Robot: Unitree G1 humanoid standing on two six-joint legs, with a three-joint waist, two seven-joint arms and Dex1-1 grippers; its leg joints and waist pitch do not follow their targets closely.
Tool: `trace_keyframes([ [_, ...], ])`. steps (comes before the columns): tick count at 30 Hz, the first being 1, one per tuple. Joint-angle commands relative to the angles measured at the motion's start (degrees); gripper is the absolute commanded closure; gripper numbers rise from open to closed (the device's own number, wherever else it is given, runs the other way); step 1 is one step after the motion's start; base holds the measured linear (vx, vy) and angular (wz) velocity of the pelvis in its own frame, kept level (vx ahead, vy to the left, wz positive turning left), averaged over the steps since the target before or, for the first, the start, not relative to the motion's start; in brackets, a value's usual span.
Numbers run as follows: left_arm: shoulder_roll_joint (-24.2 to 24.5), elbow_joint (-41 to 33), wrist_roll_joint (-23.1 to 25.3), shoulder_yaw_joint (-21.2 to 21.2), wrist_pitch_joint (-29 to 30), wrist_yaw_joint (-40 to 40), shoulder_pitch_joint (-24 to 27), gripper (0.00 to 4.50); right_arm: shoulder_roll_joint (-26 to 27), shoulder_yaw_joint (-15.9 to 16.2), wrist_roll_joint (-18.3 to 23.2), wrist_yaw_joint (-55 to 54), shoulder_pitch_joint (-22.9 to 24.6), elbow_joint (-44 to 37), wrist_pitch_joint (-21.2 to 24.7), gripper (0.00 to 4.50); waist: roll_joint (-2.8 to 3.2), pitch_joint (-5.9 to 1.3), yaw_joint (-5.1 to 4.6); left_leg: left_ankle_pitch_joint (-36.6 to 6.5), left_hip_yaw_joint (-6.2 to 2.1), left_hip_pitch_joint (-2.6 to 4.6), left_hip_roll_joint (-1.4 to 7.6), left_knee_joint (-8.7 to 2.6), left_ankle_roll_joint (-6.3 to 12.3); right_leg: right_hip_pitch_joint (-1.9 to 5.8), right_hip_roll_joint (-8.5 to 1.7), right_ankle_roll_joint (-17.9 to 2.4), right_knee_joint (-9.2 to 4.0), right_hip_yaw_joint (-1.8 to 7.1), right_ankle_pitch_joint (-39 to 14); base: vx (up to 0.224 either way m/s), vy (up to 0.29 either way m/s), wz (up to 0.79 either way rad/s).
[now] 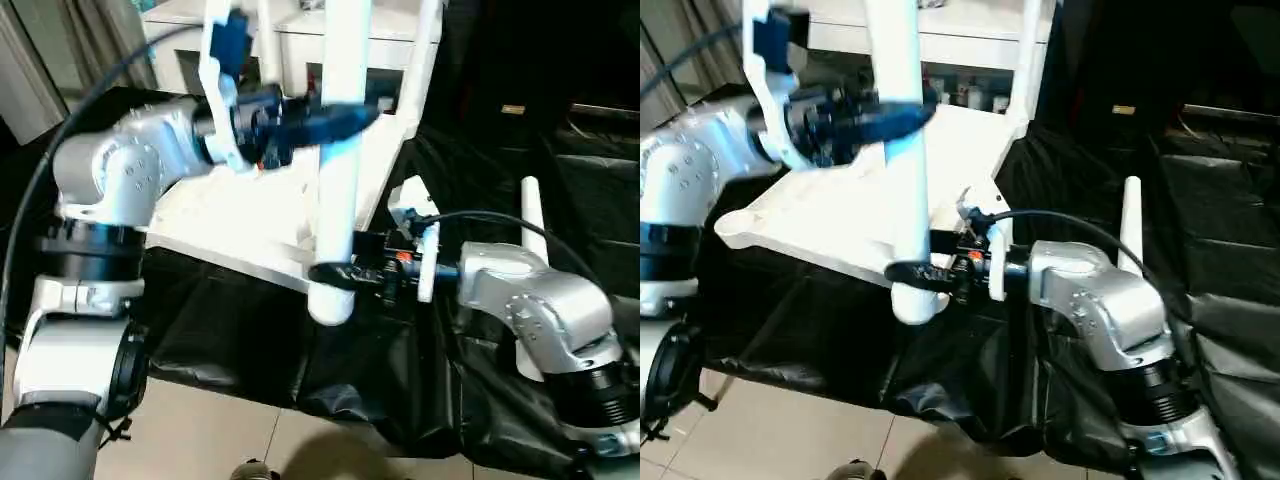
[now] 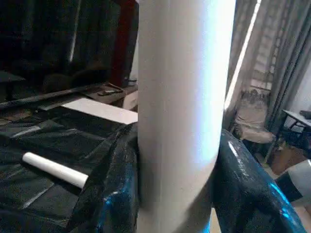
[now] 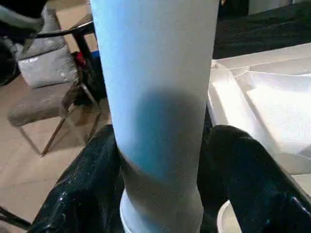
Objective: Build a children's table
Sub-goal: Pick table leg
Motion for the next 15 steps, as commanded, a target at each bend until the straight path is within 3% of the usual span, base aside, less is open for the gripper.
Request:
trace_keyframes([
  [1, 0.70, -1.58, -0.41, -0.73, 0.20, -1.30, -0.15, 2.80, -0.14, 0.42, 0.44, 1.09, -1.95, -0.24, 0.75, 1.48, 0.43, -5.11, -0.02, -10.63, 0.60, 0.26, -0.15, -3.20, -0.27, 3.84, -3.13, -9.15, -4.27, 2.02, -15.07, 0.000, 0.000, 0.00],
  [15, -0.01, -1.13, 0.05, -0.25, -0.44, -0.73, -0.96, 2.80, 1.44, 2.06, 1.39, 2.32, -1.45, 0.17, 1.65, 1.48, 0.28, -5.10, 0.05, -10.50, 0.60, 0.25, -0.09, -3.24, -0.33, 3.78, -3.17, -9.05, -4.21, 2.01, -15.52, 0.000, 0.000, 0.00],
])
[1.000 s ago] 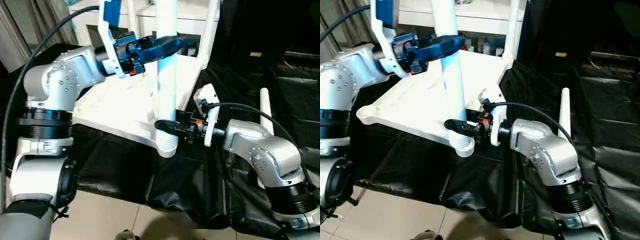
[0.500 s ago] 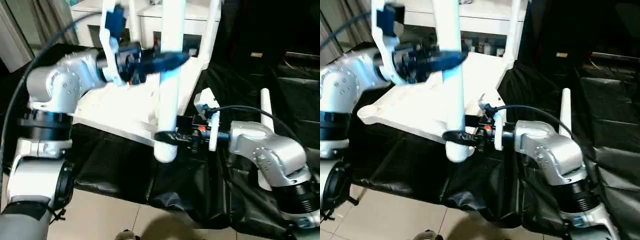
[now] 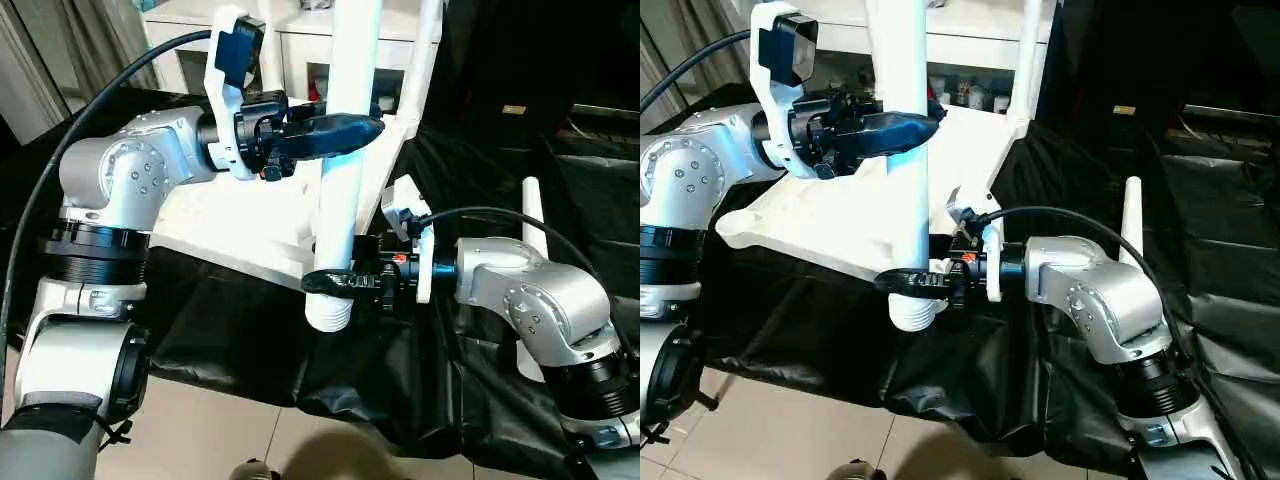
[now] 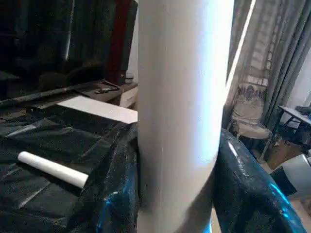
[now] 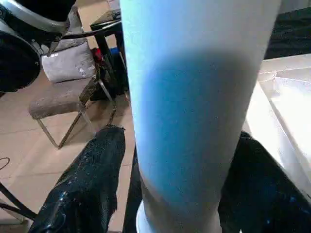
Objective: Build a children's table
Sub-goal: Pick table leg
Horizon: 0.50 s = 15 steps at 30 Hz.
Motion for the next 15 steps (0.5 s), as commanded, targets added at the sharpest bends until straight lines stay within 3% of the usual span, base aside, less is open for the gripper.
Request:
trace_keyframes([
  [1, 0.13, -0.61, -0.17, 0.49, -0.42, -0.16, -0.98, 2.80, 0.53, 0.82, 0.78, 0.11, 0.36, 0.14, 0.50, 1.48, 0.28, -5.12, -0.02, -10.50, 0.61, 0.26, -0.08, -3.24, -0.35, 3.76, -3.22, -9.02, -4.24, 2.03, -15.59, 0.000, 0.000, 0.00],
  [15, 0.05, -0.30, -0.18, 0.38, -0.86, -1.17, -1.24, 2.80, 2.27, 0.60, 0.68, -0.49, 0.97, 1.31, 1.03, 1.48, 0.49, -5.12, -0.04, -10.91, 0.55, 0.34, -0.04, -3.29, -0.57, 3.71, -3.17, -9.22, -4.22, 2.04, -15.13, 0.000, 0.000, 0.00],
])
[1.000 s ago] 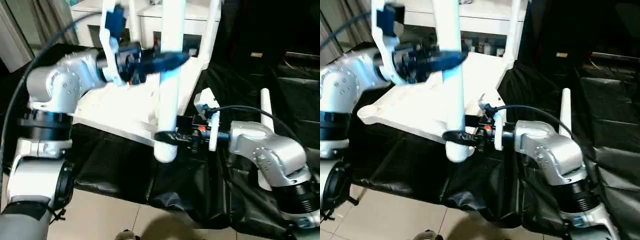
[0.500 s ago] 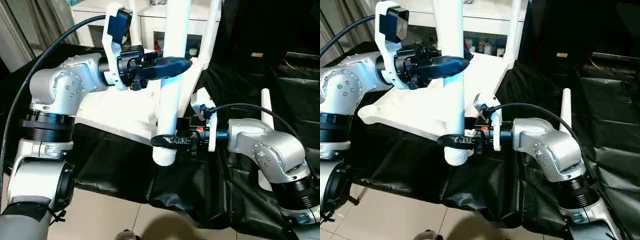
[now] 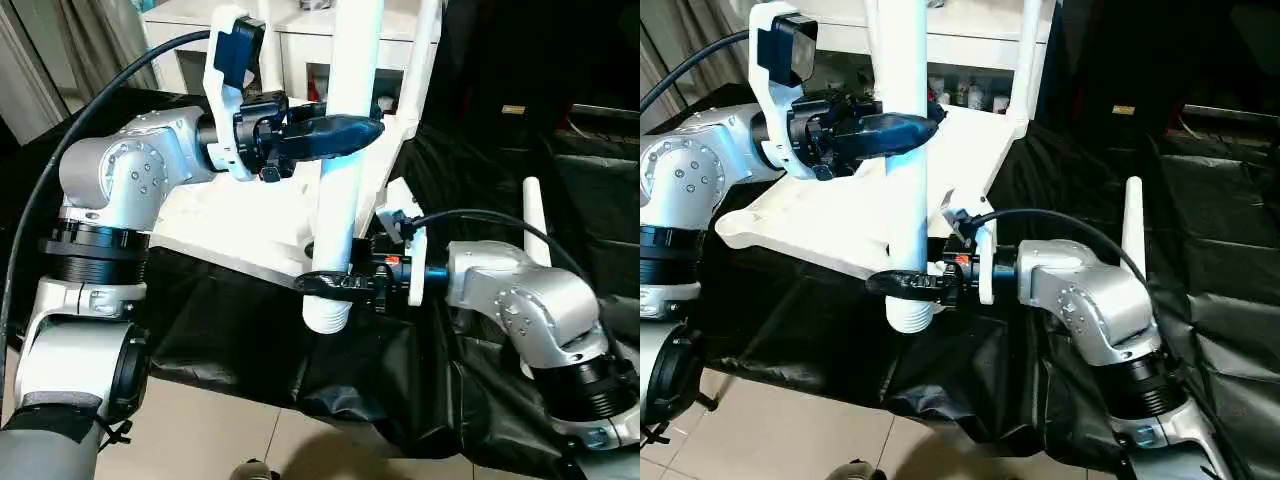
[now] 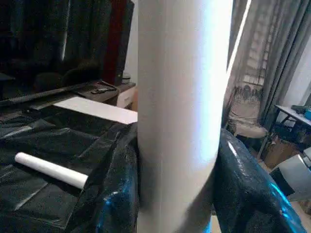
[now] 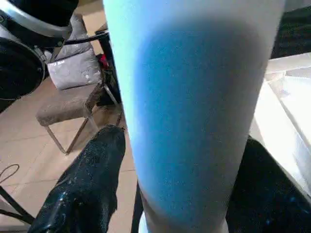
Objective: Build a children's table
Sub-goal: Pick table leg
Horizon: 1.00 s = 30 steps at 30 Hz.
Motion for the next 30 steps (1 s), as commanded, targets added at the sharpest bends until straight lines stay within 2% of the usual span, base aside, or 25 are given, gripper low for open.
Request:
trace_keyframes([
  [1, 0.02, -0.35, -0.21, 0.41, -0.80, -0.24, -1.27, 2.80, 0.19, 0.59, 0.57, -0.34, 0.59, 0.26, 0.71, 1.48, 0.43, -5.13, -0.05, -10.84, 0.54, 0.31, -0.05, -3.30, -0.59, 3.77, -3.17, -9.26, -4.16, 2.04, -14.91, 0.000, 0.000, 0.00],
  [3, 0.01, -0.39, -0.13, 0.37, -0.84, -0.37, -1.28, 2.80, 0.33, 0.54, 0.31, -0.49, 0.63, 0.56, 0.60, 1.48, 0.55, -5.14, -0.04, -10.86, 0.53, 0.30, -0.05, -3.29, -0.59, 3.76, -3.19, -9.34, -4.18, 2.03, -14.76, 0.000, 0.000, 0.00],
  [4, 0.03, -0.41, -0.08, 0.34, -0.84, -0.43, -1.27, 2.80, 0.41, 0.48, 0.24, -0.53, 0.65, 0.62, 0.59, 1.75, 0.52, -5.16, -0.03, -10.85, 0.53, 0.28, -0.09, -3.26, -0.63, 3.82, -3.20, -9.41, -4.15, 2.02, -14.70, 0.000, 0.000, 0.00],
  [8, 0.09, -0.49, 0.00, 0.21, -0.80, -0.59, -1.26, 2.80, 0.43, 0.38, 0.14, -0.56, 0.73, 0.60, 0.60, 1.87, 0.48, -5.15, -0.03, -10.84, 0.56, 0.30, -0.10, -3.26, -0.66, 3.82, -3.19, -9.23, -4.21, 2.04, -14.92, 0.000, 0.000, 0.00],
  [11, 0.19, -0.63, 0.00, 0.15, -0.74, -0.71, -1.30, 2.80, 0.29, 0.32, 0.03, -0.45, 0.77, 0.53, 0.61, 2.25, 0.48, -5.15, -0.03, -10.78, 0.55, 0.29, -0.09, -3.27, -0.60, 3.82, -3.17, -9.21, -4.19, 2.03, -14.92, 0.000, 0.000, 0.00],
  [16, 0.27, -0.83, -0.08, 0.29, -0.58, -0.73, -1.35, 2.80, 0.21, 0.23, -0.11, -0.35, 0.78, 0.51, 0.63, 2.50, 0.49, -5.12, -0.05, -11.01, 0.52, 0.32, -0.07, -3.29, -0.66, 3.81, -3.17, -9.29, -4.16, 2.02, -14.96, 0.000, 0.000, 0.00],
  [20, 0.38, -1.01, -0.17, 0.41, -0.38, -0.75, -1.41, 2.80, 0.12, 0.13, -0.28, -0.52, 0.68, 0.71, 0.48, 2.56, 0.65, -5.13, -0.03, -11.03, 0.52, 0.33, -0.05, -3.28, -0.68, 3.77, -3.21, -9.35, -4.16, 2.04, -14.91, 0.000, 0.000, 0.00],
  [28, 0.57, -1.96, 0.05, 0.76, -0.75, 0.18, -1.22, 2.80, 0.35, -0.11, -0.68, -0.80, 0.67, 0.86, 0.12, 2.57, 0.60, -5.16, -0.08, -11.13, 0.52, 0.33, -0.07, -3.27, -0.69, 3.83, -3.15, -9.45, -4.17, 2.01, -14.52, 0.000, 0.000, 0.00],
  [29, 0.47, -1.94, -0.56, 1.05, 0.43, 0.63, -1.32, 2.24, 0.33, -0.22, -0.70, -0.80, 0.70, 0.81, 0.01, 2.57, 0.62, -5.17, -0.07, -11.13, 0.53, 0.33, -0.06, -3.25, -0.75, 3.83, -3.16, -9.49, -4.10, 2.02, -14.43, 0.000, 0.000, 0.00],
  [30, 0.47, -1.94, -0.56, 1.05, 0.43, 0.63, -1.32, 2.10, 0.33, -0.22, -0.70, -0.80, 0.70, 0.81, 0.01, 2.57, 0.65, -5.17, -0.07, -11.06, 0.52, 0.34, -0.06, -3.25, -0.68, 3.80, -3.15, -9.55, -4.12, 2.01, -14.30, 0.000, 0.000, 0.00],
])
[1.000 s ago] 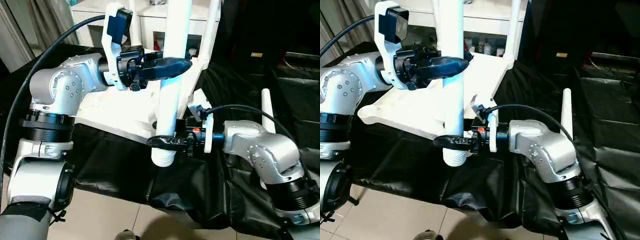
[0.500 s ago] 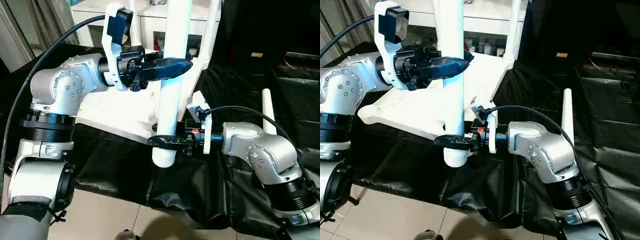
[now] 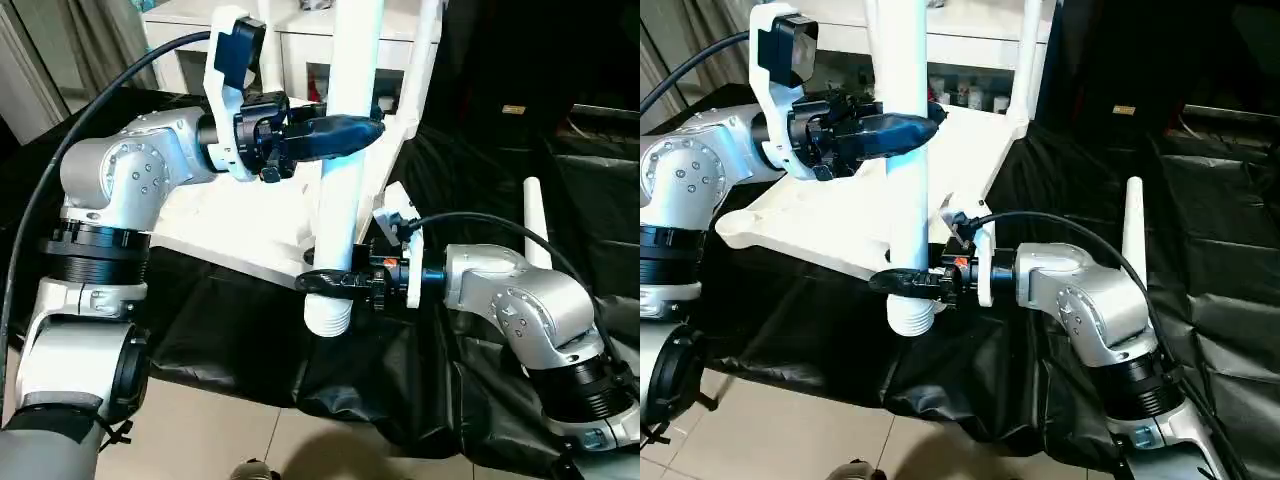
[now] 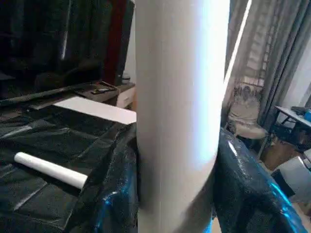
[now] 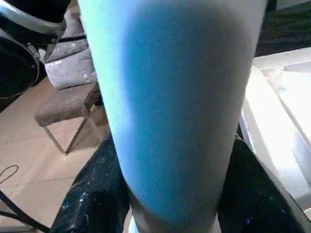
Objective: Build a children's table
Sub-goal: Pick table leg
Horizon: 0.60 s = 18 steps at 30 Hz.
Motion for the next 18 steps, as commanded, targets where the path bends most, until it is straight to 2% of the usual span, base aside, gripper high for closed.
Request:
trace_keyframes([
  [1, 0.58, -2.05, -0.54, 0.81, 0.20, 0.19, -1.29, 2.08, -0.02, -0.43, 0.10, -0.54, 0.46, 0.24, 0.00, 2.58, 0.61, -5.18, -0.05, -11.03, 0.52, 0.33, -0.07, -3.25, -0.68, 3.81, -3.14, -9.59, -4.10, 2.01, -14.15, 0.000, 0.000, 0.00],
  [2, 0.63, -2.35, -0.81, 0.85, 0.39, -0.04, -1.18, 2.01, 0.05, -0.59, 0.07, -0.66, 0.43, 0.25, -0.16, 2.58, 0.76, -5.16, -0.06, -11.23, 0.50, 0.35, -0.08, -3.25, -0.72, 3.80, -3.16, -9.59, -4.15, 1.99, -14.39, 0.000, 0.000, 0.00],
  [4, 0.56, -2.27, -0.94, 1.07, 0.71, 0.42, -1.20, 1.88, 0.06, -0.78, 0.11, -0.73, 0.43, 0.18, -0.25, 2.59, 0.59, -5.14, -0.08, -11.28, 0.51, 0.35, -0.06, -3.29, -0.73, 3.81, -3.13, -9.59, -4.15, 2.00, -14.32, 0.000, 0.000, 0.00],
  [6, 0.59, -1.93, -0.89, 1.29, 1.13, 1.15, -1.34, 1.61, 0.12, -1.32, 0.32, -1.07, 0.69, -0.23, -0.37, 2.60, 0.67, -5.13, -0.09, -11.32, 0.51, 0.36, -0.06, -3.27, -0.75, 3.78, -3.13, -9.60, -4.13, 2.01, -14.43, 0.000, 0.000, 0.00],
  [7, 0.65, -1.72, -0.94, 1.34, 1.37, 1.21, -1.44, 1.49, 0.12, -1.66, 0.49, -1.27, 0.88, -0.57, -0.36, 2.61, 0.90, -5.14, -0.03, -11.39, 0.48, 0.37, -0.10, -3.25, -0.81, 3.79, -3.15, -9.58, -4.13, 1.98, -14.60, 0.000, 0.000, 0.00],
  [8, 0.71, -1.61, -0.99, 1.34, 1.49, 1.15, -1.51, 1.49, 0.12, -1.86, 0.60, -1.39, 1.01, -0.78, -0.35, 2.61, 0.75, -5.13, -0.04, -11.37, 0.51, 0.36, -0.11, -3.26, -0.81, 3.78, -3.12, -9.45, -4.22, 1.99, -14.69, 0.000, 0.000, 0.00],
  [10, 0.95, -1.17, -1.03, 1.19, 1.73, 0.87, -1.82, 1.24, 0.01, -2.42, 0.83, -1.70, 1.35, -1.42, -0.42, 2.62, 1.31, -5.22, 0.10, -11.42, 0.42, 0.35, -0.13, -3.20, -0.88, 3.79, -3.12, -9.57, -4.12, 1.98, -14.12, 0.000, 0.000, 0.00],
  [11, 0.99, -0.82, -1.22, 1.36, 2.02, 0.92, -2.03, 1.16, -0.06, -2.71, 0.99, -1.83, 1.50, -1.82, -0.40, 2.62, 1.09, -5.22, 0.03, -11.47, 0.46, 0.35, -0.10, -3.23, -0.82, 3.82, -3.08, -9.57, -4.19, 1.98, -13.84, 0.000, 0.000, 0.00],
  [13, 1.09, 0.43, -1.81, 2.25, 2.65, 1.17, -2.67, 1.11, -0.15, -3.56, 1.42, -2.44, 1.79, -3.06, -0.28, 2.62, 1.40, -5.18, 0.09, -11.47, 0.45, 0.27, -0.28, -3.11, -0.75, 3.85, -3.06, -9.82, -4.07, 1.92, -14.01, 0.000, 0.000, 0.00],
  [14, 1.09, 0.57, -1.88, 2.36, 2.72, 1.22, -2.73, 1.11, -0.16, -3.65, 1.47, -2.51, 1.82, -3.19, -0.26, 2.62, 1.19, -5.14, 0.08, -11.58, 0.54, 0.26, -0.33, -3.09, -0.64, 3.87, -3.02, -9.66, -4.26, 1.92, -14.51, 0.000, 0.000, 0.00],
  [16, 1.27, 1.59, -2.10, 3.04, 2.97, 1.37, -3.08, 0.75, -0.15, -4.53, 2.15, -3.06, 2.16, -4.42, -0.03, 2.62, 1.44, -5.19, 0.23, -10.98, 0.50, 0.22, -0.39, -3.01, -0.38, 3.90, -3.04, -9.13, -4.21, 1.93, -15.89, 0.000, 0.000, 0.00],
  [17, 1.37, 1.84, -2.06, 3.18, 3.04, 1.36, -3.13, 0.75, -0.16, -4.73, 2.32, -3.26, 2.28, -4.77, 0.03, 2.62, 1.37, -5.14, 0.19, -10.79, 0.57, 0.13, -0.45, -2.99, -0.21, 3.88, -3.01, -8.95, -4.39, 1.94, -16.05, 0.000, 0.000, 0.00],
  [18, 1.44, 2.04, -2.03, 3.27, 3.10, 1.35, -3.17, 0.74, -0.16, -4.86, 2.42, -3.40, 2.33, -4.97, 0.05, 2.62, 1.71, -5.09, 0.23, -10.81, 0.51, 0.14, -0.46, -2.99, -0.21, 3.84, -3.02, -8.79, -4.36, 1.91, -16.42, 0.000, 0.000, 0.00],
])
